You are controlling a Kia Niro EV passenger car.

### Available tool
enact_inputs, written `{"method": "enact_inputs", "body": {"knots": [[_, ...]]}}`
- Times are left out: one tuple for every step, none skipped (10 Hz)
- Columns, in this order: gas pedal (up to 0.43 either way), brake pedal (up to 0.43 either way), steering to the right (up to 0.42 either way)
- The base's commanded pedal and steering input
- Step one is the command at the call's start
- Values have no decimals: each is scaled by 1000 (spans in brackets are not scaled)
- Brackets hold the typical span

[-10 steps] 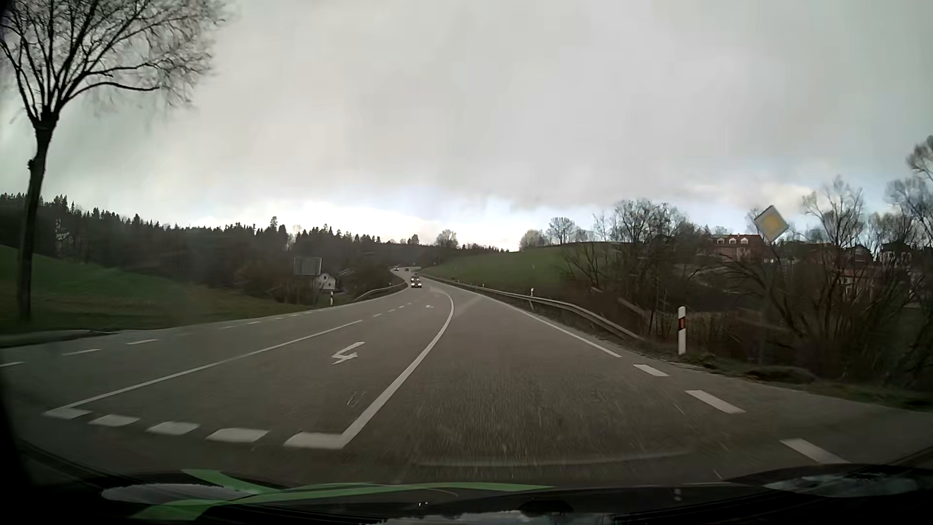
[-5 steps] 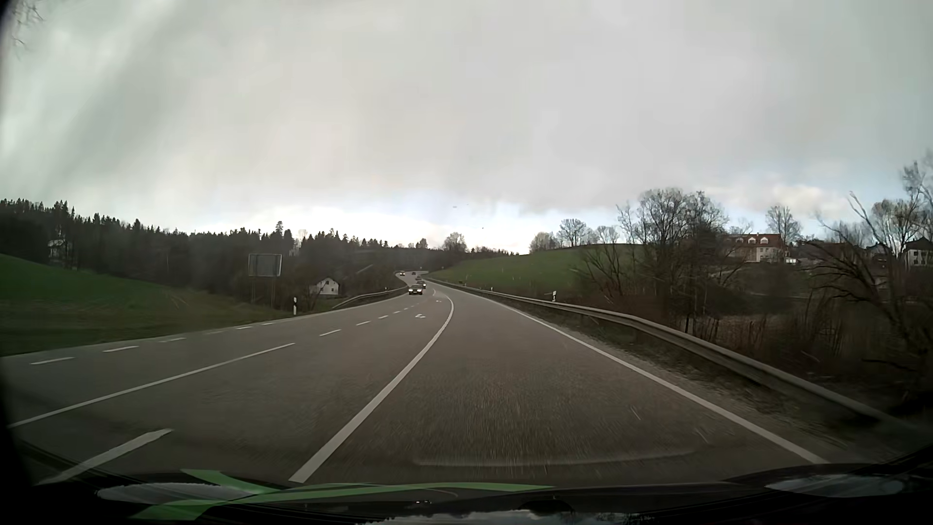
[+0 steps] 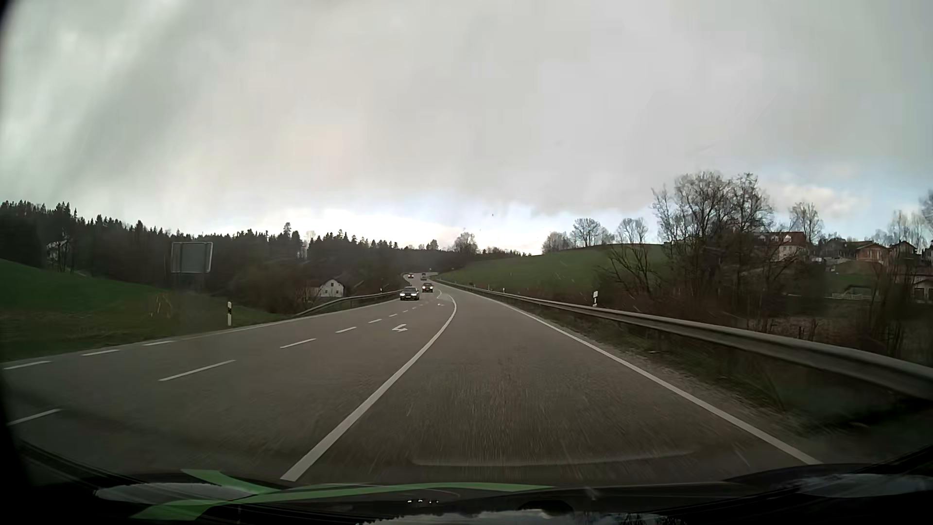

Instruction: Follow the waypoints while adhering to traffic rules and regulations

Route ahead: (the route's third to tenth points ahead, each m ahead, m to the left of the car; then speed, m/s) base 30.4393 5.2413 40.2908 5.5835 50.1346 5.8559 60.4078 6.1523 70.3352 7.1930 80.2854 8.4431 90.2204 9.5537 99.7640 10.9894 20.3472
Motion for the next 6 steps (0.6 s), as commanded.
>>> {"method": "enact_inputs", "body": {"knots": [[118,0,-13],[118,0,-12],[118,0,-11],[118,0,-8],[118,0,-5],[118,0,-6]]}}
